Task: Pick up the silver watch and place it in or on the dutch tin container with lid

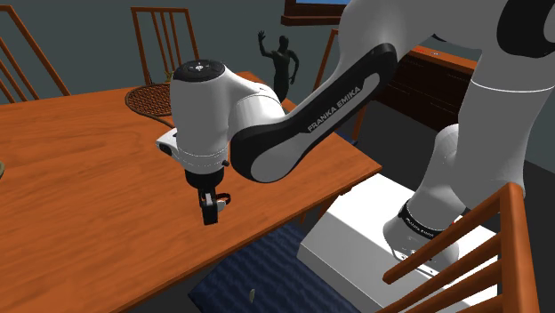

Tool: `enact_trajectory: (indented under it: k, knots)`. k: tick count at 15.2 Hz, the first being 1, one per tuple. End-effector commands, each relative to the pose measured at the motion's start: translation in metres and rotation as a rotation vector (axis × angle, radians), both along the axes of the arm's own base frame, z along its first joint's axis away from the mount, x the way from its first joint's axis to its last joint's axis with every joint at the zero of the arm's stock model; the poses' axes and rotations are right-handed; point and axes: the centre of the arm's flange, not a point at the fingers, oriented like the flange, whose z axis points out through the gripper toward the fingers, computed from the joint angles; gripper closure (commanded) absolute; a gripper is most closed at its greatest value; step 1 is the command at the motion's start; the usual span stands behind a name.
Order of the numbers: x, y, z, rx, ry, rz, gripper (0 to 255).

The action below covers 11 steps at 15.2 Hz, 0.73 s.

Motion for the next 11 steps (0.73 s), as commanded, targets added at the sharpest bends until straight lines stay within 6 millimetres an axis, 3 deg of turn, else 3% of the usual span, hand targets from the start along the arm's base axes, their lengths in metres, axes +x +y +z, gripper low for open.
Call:
enact_trajectory:
  k: [1, 4, 5, 11]
  knots:
    - [-0.0001, 0.0, -0.0004, 0.0, 0.0, 0.0, 0]
    - [-0.0001, 0.0, -0.0004, 0.0, 0.0, 0.0, 0]
    - [-0.0001, 0.0, -0.0004, 0.0, 0.0, 0.0, 255]
    - [-0.0001, 0.0, -0.0004, 0.0, 0.0, 0.0, 255]
